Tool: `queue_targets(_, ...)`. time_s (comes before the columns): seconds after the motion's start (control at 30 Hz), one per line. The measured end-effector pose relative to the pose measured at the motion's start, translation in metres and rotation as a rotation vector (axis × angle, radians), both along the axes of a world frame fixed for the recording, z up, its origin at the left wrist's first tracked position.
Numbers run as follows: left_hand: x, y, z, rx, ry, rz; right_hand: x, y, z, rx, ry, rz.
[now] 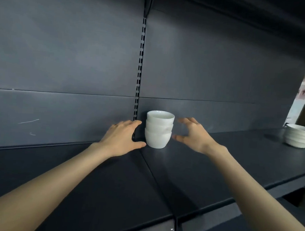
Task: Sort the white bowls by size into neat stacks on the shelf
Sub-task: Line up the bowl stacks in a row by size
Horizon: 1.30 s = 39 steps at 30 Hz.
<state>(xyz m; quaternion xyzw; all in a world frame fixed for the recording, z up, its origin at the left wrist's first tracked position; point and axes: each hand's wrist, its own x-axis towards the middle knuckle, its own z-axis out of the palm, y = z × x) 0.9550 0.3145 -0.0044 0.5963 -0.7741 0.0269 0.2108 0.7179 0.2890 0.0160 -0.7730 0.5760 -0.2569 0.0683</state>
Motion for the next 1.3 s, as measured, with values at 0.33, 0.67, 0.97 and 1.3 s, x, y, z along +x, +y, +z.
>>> queue_targets(0.33,-0.035,-0.086,-0.037,0.18,0.378,0.014,-0.011,-0.093,-0.014,0.1,-0.184,0.12)
queue_targets(0.67,-0.073,-0.114,-0.063,0.197,0.862,0.057,-0.014,-0.152,-0.024,0.307,-0.472,0.393)
queue_targets(0.97,-0.093,-0.122,-0.071,0.148,0.996,0.124,-0.015,-0.175,-0.037,0.366,-0.589,0.568)
queue_targets(1.3,-0.096,-0.113,-0.061,0.073,0.994,0.205,-0.008,-0.175,-0.039,0.354,-0.744,0.603)
